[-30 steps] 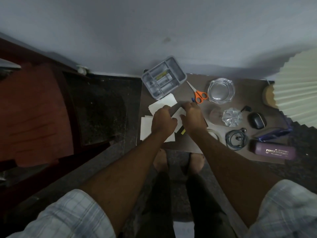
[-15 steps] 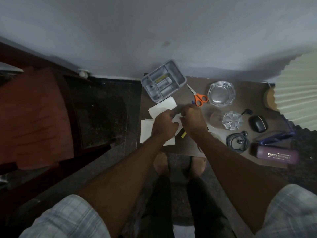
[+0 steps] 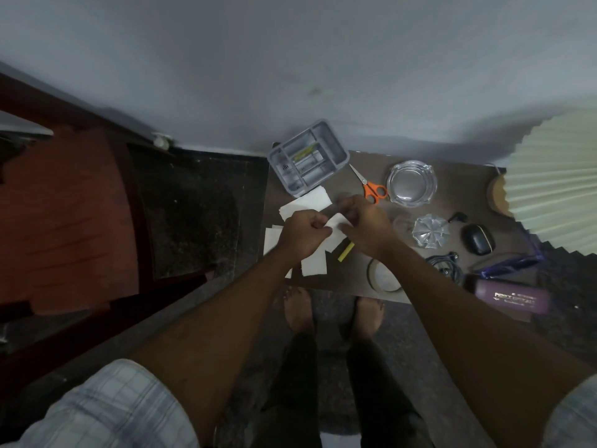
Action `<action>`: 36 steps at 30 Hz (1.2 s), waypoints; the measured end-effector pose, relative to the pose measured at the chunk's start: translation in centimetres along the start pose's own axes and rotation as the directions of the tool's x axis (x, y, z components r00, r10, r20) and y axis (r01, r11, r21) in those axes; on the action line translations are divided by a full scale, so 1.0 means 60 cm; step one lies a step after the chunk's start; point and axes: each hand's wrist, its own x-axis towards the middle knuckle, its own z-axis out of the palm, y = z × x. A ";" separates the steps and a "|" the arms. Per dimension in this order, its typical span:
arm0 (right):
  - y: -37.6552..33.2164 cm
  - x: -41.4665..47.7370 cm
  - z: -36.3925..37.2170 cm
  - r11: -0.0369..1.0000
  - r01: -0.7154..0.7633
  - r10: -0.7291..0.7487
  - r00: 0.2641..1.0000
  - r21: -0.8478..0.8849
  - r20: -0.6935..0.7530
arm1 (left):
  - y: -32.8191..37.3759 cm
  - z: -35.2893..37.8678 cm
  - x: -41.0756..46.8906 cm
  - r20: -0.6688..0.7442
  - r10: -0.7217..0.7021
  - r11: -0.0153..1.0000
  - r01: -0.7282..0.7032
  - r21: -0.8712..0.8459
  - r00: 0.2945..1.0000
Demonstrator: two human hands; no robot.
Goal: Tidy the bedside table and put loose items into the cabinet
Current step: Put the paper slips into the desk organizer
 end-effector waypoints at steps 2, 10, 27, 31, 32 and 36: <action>0.001 -0.002 -0.004 0.998 0.008 -0.007 1.000 0.062 -0.008 | 0.001 -0.003 -0.001 0.017 0.000 1.000 0.000 -0.030 1.000; -0.009 -0.015 -0.011 0.973 0.005 -0.023 0.997 0.229 0.076 | 0.001 -0.017 -0.027 0.139 -0.012 0.991 0.031 -0.131 0.990; -0.009 -0.065 0.027 0.674 -0.349 0.241 0.937 0.651 0.253 | -0.029 -0.007 -0.042 0.183 -0.240 0.766 0.302 -0.567 0.953; -0.018 -0.063 0.027 0.715 -0.322 0.231 0.947 0.620 0.225 | -0.023 -0.003 -0.043 0.162 -0.243 0.719 0.290 -0.632 0.956; -0.021 -0.063 0.027 0.719 -0.315 0.230 0.949 0.620 0.215 | -0.022 -0.002 -0.043 0.149 -0.247 0.709 0.283 -0.646 0.957; -0.029 -0.061 0.027 0.784 -0.276 0.205 0.961 0.556 0.187 | -0.021 0.000 -0.044 0.100 -0.256 0.705 0.257 -0.661 0.961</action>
